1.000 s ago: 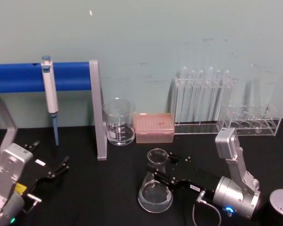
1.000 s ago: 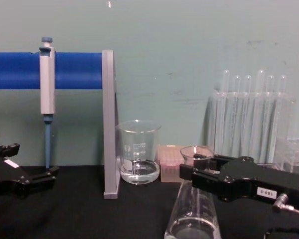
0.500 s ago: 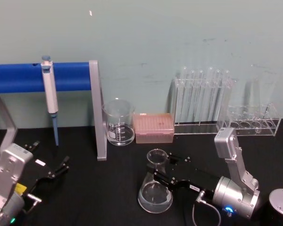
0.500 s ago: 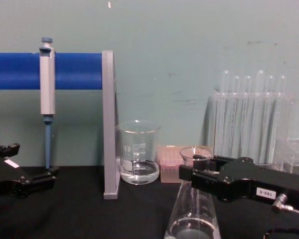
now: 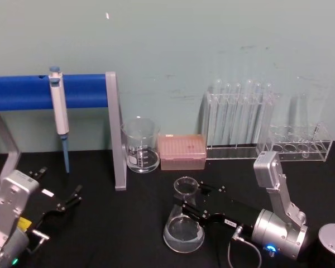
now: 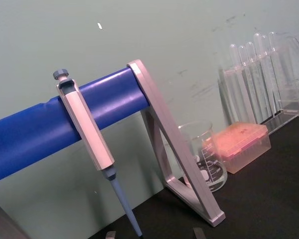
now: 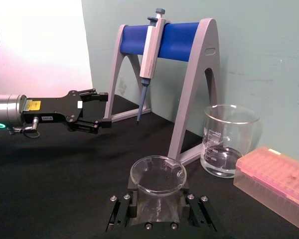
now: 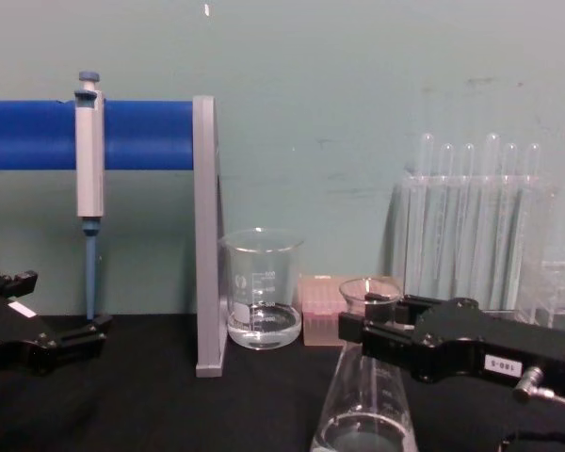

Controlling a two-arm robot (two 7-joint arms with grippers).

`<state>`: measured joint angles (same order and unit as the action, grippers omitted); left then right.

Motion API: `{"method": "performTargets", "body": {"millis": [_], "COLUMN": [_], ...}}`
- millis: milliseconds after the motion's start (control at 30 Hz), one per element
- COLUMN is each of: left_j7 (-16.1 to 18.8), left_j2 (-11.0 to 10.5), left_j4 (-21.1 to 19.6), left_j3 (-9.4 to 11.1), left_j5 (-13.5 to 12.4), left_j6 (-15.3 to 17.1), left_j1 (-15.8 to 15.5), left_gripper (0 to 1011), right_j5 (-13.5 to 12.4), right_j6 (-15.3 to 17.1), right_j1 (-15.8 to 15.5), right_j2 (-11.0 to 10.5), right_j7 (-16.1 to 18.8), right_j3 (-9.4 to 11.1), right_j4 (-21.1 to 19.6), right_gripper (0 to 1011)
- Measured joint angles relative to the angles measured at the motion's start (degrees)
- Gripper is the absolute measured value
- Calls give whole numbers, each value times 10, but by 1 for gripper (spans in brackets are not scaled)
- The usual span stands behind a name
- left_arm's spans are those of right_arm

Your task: Grasp the erlenmeyer flask with one hand, shake it three times, then place it back.

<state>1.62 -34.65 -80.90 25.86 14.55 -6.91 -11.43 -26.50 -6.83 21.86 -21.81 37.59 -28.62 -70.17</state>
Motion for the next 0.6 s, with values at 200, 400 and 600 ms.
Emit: {"method": "performTargets", "body": {"millis": [200, 400, 600], "left_j7": [0, 0, 0], "left_j2": [0, 0, 0], "left_j4": [0, 0, 0], "left_j3": [0, 0, 0], "left_j5": [0, 0, 0], "left_j6": [0, 0, 0], "left_j1": [0, 0, 0], "left_gripper": [1001, 1001, 1001], "right_j5": [0, 0, 3], "right_j6": [0, 0, 4], "right_j1": [0, 0, -1], "right_j2": [0, 0, 0], "right_j7": [0, 0, 0], "right_j3": [0, 0, -1], "right_j4": [0, 0, 1], "right_gripper": [450, 450, 551]}}
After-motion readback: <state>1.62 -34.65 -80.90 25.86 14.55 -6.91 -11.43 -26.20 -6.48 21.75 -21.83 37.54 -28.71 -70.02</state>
